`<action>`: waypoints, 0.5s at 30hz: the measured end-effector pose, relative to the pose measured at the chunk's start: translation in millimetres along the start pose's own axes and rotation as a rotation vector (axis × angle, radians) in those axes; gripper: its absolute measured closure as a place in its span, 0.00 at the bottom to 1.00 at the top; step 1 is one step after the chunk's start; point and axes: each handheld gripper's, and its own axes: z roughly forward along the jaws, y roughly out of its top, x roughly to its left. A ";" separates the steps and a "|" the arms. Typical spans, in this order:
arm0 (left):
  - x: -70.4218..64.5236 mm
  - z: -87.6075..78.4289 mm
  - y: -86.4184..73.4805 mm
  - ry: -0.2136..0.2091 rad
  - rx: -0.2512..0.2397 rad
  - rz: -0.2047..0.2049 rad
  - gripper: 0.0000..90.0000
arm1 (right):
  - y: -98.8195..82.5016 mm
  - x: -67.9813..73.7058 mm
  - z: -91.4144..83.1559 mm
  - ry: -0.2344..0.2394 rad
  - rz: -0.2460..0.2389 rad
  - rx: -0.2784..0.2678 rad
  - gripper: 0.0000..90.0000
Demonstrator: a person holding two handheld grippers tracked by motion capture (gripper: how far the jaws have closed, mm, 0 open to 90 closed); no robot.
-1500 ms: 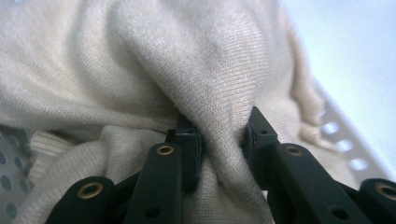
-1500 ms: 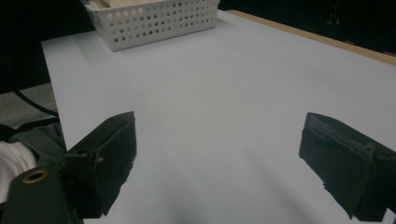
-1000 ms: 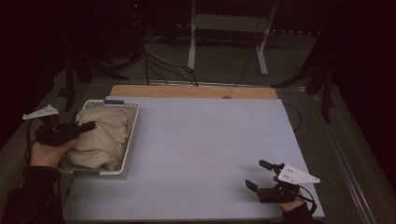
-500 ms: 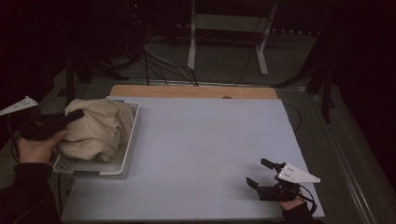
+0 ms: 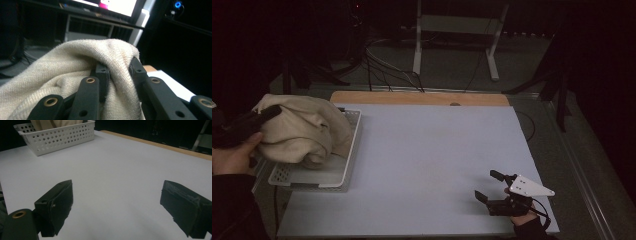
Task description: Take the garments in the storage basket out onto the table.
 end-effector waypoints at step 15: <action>-20.6 -16.1 32.1 -0.027 -0.119 0.034 0.85 | 1.2 1.2 -0.1 0.007 -0.004 -0.006 0.13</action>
